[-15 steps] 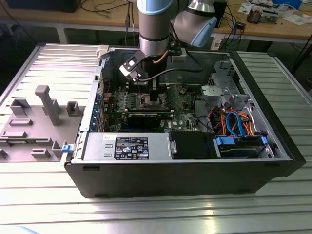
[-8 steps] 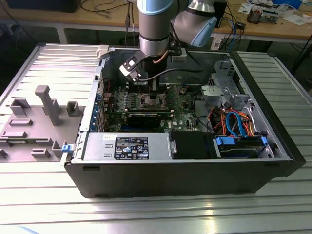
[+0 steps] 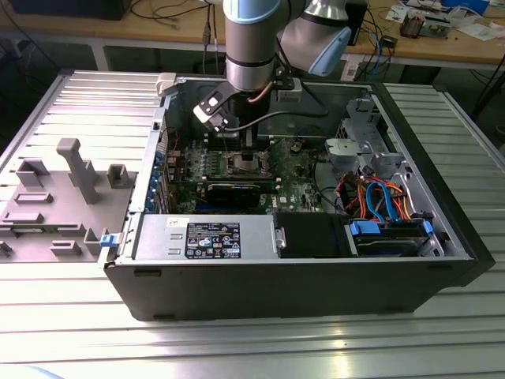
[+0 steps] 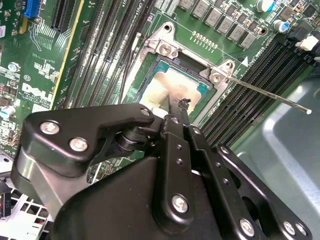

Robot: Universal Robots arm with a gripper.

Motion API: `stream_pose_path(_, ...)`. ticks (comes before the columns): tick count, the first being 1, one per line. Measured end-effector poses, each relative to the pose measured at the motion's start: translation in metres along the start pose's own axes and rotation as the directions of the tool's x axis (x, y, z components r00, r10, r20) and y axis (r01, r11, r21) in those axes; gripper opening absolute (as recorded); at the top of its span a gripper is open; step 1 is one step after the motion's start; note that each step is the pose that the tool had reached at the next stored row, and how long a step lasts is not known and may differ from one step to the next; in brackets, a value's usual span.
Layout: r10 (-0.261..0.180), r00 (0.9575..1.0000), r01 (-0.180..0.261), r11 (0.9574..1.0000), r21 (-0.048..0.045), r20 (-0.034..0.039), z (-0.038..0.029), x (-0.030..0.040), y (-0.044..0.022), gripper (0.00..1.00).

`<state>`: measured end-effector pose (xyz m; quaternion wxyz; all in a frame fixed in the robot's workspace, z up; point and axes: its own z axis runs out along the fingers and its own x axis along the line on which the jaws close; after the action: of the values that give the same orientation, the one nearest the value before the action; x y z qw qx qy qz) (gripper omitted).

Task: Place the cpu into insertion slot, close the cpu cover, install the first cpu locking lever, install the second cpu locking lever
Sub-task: 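Close the cpu cover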

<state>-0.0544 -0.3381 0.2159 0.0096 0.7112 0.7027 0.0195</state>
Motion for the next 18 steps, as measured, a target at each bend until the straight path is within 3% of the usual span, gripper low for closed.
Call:
stream_pose_path(7,0.0,1.0,0.0,1.0,0.0012,0.0018,-0.002,0.0,0.0002,0.11)
stream_pose_path(18,-0.01,0.9999,0.01,0.9998,0.0198,0.0028,-0.0019,0.0001,0.0034,0.11)
